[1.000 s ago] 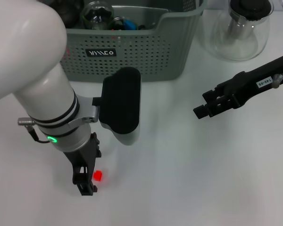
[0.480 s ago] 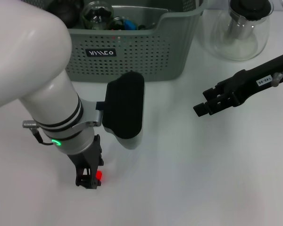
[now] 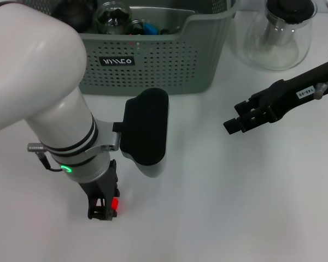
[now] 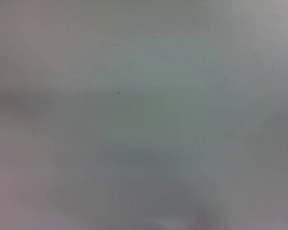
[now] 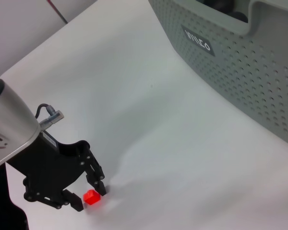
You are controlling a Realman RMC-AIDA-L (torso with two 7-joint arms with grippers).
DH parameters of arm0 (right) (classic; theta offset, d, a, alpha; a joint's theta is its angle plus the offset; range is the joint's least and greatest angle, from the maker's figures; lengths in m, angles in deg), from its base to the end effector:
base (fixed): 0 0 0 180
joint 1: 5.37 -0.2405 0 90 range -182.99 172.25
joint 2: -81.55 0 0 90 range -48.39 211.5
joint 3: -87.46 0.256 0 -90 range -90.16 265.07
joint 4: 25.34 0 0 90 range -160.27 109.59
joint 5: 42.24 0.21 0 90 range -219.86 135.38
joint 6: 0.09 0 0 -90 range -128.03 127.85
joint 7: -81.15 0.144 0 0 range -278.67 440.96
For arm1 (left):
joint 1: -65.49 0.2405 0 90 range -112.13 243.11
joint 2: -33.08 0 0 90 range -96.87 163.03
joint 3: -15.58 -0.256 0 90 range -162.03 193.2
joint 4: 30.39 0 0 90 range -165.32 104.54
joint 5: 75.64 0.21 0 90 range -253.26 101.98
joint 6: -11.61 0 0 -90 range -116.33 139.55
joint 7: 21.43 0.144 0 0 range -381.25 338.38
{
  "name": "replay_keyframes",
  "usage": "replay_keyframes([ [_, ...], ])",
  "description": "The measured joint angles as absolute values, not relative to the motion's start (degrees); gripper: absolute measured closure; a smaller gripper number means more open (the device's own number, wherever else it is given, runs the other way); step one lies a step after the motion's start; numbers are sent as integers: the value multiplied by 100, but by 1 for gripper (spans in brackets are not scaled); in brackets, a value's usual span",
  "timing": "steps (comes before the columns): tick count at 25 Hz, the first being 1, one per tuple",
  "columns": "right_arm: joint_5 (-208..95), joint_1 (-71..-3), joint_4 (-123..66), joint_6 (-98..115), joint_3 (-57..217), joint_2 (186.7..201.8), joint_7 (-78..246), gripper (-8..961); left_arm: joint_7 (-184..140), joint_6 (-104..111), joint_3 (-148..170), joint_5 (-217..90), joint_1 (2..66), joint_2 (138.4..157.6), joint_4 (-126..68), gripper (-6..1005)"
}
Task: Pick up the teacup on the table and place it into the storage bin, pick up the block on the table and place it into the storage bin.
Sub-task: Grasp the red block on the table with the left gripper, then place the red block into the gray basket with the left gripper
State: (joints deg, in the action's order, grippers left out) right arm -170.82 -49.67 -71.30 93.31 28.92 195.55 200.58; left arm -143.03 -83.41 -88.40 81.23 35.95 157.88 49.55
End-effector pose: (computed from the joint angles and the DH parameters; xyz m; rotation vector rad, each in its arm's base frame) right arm 0.1956 0.3712 0.0050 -2.9770 1.0025 0.0029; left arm -0.1774 0.2759 -0.0783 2.9270 -0.0301 -1.0567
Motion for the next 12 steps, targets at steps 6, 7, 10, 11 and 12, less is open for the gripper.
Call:
replay_keyframes([
  [6, -17082, -4958, -7130, 9334, 2892, 19555, 20059, 183, -14340, -8333, -8796, 8045, 3608, 15788, 4986, 658],
  [7, -17082, -4953, -7130, 9334, 2892, 19555, 20059, 183, -14342, -8355, -8765, 8004, 3611, 15788, 5017, 680],
  [10, -17083, -4937, -7130, 9334, 2892, 19551, 20057, 183, -14314, -8529, -8562, 7828, 3664, 15789, 5234, 743],
  [11, -17082, -4935, -7130, 9334, 2892, 19551, 20053, 183, -14297, -8656, -8387, 7685, 3707, 15788, 5417, 764],
  [12, -17082, -4932, -7130, 9336, 2892, 19551, 20051, 183, -14293, -8812, -8154, 7466, 3732, 15787, 5612, 785],
])
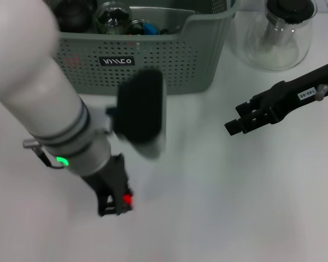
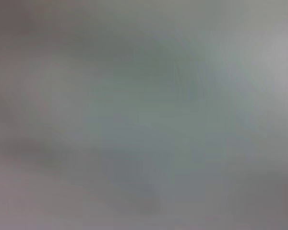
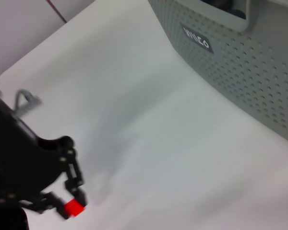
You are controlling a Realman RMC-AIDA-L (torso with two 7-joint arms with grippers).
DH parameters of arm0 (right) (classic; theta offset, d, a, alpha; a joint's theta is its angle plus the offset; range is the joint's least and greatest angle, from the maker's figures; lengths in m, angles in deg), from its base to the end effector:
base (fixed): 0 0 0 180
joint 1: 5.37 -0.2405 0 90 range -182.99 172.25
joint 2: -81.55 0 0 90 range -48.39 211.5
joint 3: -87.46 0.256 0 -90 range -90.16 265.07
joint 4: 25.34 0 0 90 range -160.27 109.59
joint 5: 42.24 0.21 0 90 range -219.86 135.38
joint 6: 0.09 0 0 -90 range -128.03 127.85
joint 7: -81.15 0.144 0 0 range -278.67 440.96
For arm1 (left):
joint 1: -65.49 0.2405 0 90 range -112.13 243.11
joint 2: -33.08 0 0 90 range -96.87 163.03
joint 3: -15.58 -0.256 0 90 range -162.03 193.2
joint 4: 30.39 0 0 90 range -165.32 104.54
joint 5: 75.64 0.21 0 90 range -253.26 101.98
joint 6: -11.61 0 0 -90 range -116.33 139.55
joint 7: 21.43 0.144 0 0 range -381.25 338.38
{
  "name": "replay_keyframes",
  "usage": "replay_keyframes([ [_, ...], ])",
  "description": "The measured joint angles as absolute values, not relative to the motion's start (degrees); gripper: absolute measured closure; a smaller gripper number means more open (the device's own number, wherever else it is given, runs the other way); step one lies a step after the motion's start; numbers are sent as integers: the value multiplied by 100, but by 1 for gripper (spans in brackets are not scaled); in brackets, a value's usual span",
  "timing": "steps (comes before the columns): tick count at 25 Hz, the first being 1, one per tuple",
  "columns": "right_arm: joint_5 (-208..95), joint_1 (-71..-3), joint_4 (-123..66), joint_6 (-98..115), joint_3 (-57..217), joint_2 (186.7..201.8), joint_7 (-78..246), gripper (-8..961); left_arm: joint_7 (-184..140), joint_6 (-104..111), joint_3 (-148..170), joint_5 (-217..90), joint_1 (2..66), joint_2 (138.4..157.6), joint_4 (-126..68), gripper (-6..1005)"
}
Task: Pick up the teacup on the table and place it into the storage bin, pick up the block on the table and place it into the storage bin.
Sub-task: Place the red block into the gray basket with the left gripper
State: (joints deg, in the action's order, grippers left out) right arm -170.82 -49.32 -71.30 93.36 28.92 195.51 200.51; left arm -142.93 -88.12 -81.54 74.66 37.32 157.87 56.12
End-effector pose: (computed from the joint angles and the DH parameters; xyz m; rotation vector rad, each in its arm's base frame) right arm 0.1980 0.3699 0.0053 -2.9747 1.0099 0.0021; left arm -0.1572 0.2745 -0.0576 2.9962 0.0673 -0.8296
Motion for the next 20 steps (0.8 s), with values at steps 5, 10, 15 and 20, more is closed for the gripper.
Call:
replay_keyframes([
  [5, -17082, -4942, -7130, 9362, 2893, 19544, 20049, 183, -14347, -9273, -6160, 5924, 3692, 15757, 6463, 809],
  [10, -17081, -4966, -7130, 9353, 2892, 19545, 20005, 183, -14715, -8432, -3727, 4725, 3185, 15690, 6426, 801],
  [15, -17082, -4984, -7130, 9370, 2885, 19535, 19994, 182, -15219, -6897, -3196, 4855, 2334, 15265, 5004, 785],
  [20, -17082, -4975, -7130, 9363, 2857, 19530, 19947, 182, -15329, -5985, -3302, 5127, 1474, 14815, 2959, 769],
])
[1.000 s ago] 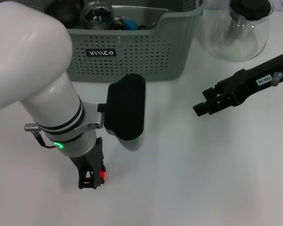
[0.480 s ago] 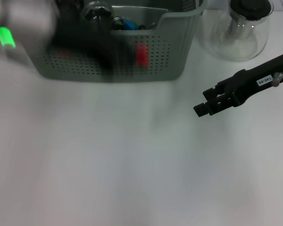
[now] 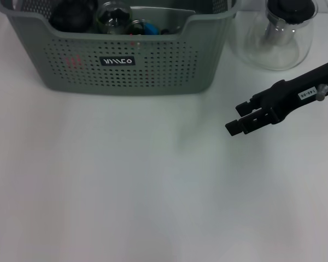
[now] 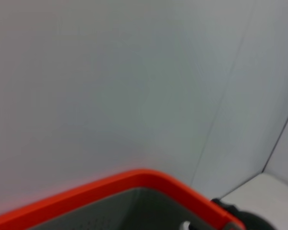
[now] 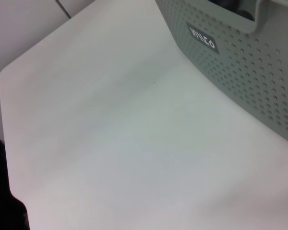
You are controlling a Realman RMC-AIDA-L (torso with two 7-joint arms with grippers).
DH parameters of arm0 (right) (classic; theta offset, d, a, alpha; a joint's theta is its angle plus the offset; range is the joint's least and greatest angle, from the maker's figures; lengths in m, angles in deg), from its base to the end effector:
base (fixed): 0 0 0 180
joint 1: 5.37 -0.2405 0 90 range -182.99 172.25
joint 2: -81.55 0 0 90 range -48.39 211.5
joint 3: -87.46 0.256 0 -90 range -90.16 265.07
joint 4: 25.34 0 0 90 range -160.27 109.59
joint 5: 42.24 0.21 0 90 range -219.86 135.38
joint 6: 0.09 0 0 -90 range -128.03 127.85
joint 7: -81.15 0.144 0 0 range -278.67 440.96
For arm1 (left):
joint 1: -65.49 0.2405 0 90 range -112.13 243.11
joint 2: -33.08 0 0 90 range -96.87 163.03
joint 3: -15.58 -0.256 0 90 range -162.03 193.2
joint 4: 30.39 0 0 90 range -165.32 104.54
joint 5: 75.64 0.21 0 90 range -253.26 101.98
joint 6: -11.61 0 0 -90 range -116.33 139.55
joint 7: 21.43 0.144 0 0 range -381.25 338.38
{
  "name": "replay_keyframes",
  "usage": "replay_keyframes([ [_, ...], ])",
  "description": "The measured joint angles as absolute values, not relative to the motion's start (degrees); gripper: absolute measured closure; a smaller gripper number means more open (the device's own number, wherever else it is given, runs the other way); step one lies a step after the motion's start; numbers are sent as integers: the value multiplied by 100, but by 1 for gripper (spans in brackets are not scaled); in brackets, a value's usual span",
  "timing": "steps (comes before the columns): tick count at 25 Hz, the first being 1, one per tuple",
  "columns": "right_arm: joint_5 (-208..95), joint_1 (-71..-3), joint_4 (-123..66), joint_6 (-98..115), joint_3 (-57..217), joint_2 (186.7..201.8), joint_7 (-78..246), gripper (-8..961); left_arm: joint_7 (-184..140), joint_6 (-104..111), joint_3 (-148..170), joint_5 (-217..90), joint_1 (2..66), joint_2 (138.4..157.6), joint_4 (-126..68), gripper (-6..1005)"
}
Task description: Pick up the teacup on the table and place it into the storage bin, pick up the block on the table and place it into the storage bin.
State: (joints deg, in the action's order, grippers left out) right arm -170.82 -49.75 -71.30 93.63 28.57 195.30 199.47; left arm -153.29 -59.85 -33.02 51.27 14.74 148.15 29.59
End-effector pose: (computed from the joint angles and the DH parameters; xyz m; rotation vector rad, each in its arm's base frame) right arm 0.1957 0.3709 0.0060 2.9851 -0.9668 0.0097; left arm -0.1101 0.4627 0.0816 -2.4246 -0.8379 -0.4911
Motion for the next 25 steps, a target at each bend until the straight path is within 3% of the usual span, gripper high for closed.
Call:
replay_keyframes([
  [3, -17082, -4970, -7130, 9358, 2849, 19524, 19935, 182, -15304, -5493, -3542, 5386, 1196, 14772, 2343, 760],
  [9, -17102, -4961, -7130, 9348, 2841, 19510, 19916, 182, -15336, -5101, -3781, 5838, 1162, 15006, 2389, 741],
  [13, -17106, -4949, -7131, 9336, 2845, 19503, 19875, 182, -15245, -5789, -3723, 5523, 1391, 15039, 2986, 584],
  [18, -17070, -4942, -7134, 9364, 2911, 19503, 19673, 182, -14396, -7741, -3650, 3426, 2637, 15242, 4578, 363],
  [23, -17036, -4913, -7134, 9457, 3108, 19551, 19311, 182, -13456, -9458, -3092, 2565, 3711, 15654, 5012, 148],
  [25, -17033, -4901, -7133, 9506, 3231, 19575, 19144, 183, -13187, -9726, -2973, 2560, 3956, 15710, 4884, 146],
])
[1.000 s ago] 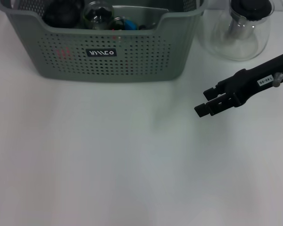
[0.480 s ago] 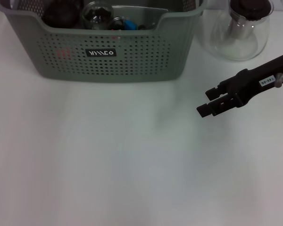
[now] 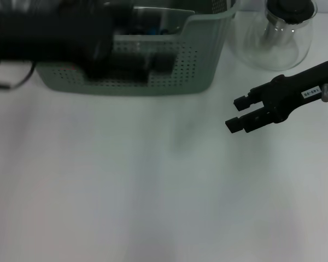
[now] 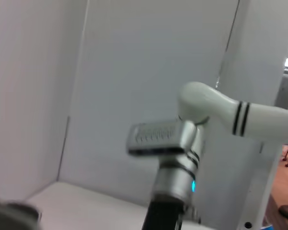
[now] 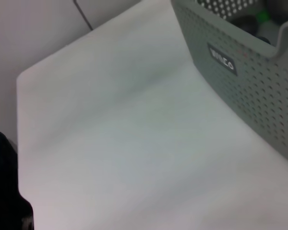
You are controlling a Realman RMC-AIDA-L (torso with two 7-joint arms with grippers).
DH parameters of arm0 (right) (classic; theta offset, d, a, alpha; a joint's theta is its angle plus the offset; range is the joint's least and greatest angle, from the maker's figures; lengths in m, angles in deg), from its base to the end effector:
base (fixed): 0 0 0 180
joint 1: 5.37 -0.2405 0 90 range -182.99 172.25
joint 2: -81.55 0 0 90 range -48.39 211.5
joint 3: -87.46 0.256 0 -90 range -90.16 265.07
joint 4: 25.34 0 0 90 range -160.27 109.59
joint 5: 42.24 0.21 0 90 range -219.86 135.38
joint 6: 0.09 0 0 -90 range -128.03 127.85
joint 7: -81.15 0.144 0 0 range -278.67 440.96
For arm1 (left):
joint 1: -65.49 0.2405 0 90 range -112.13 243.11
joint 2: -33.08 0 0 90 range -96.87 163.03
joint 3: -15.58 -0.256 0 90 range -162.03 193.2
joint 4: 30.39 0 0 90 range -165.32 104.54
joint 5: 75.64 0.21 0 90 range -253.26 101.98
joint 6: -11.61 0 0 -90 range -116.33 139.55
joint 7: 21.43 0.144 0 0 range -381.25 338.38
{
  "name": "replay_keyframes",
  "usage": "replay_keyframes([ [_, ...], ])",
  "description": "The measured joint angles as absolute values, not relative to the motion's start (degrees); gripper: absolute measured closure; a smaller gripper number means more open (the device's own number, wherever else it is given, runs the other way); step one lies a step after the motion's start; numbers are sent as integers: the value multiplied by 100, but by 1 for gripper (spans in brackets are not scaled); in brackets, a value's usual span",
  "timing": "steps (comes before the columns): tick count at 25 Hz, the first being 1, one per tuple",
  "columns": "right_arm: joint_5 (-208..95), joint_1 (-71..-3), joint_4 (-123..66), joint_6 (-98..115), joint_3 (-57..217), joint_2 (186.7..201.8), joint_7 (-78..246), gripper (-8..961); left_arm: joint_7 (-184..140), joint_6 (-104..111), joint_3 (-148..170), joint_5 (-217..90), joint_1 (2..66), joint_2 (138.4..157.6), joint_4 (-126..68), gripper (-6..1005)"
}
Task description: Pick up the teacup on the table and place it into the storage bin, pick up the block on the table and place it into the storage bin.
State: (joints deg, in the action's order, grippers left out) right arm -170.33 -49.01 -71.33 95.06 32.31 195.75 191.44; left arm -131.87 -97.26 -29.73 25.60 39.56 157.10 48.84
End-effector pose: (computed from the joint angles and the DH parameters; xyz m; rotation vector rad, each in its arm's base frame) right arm 0.1975 0.3685 0.0107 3.0288 -0.8121 -0.0864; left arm -0.1508 0.3008 0.0775 -2.8676 -0.4322 -0.8985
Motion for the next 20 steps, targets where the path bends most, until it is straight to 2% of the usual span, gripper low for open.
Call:
replay_keyframes([
  [7, -16946, -4911, -6786, 9496, 3666, 19759, 18122, 183, -12096, -9861, -2349, 3419, 4509, 15761, 3860, 145],
  [10, -16860, -4926, -6587, 9311, 3725, 19907, 17614, 183, -11826, -9769, -2309, 3818, 4623, 15785, 3718, 146],
  [11, -16860, -4926, -6587, 9311, 3725, 19907, 17614, 183, -11748, -9735, -2283, 3920, 4617, 15782, 3600, 146],
  [16, -16747, -4866, -6478, 8982, 3755, 20106, 17139, 183, -11098, -9084, -2062, 4511, 4400, 15719, 2603, 147],
  [20, -16733, -4849, -6324, 8838, 3761, 20158, 17041, 183, -10815, -8777, -2043, 4598, 4308, 15691, 2182, 148],
])
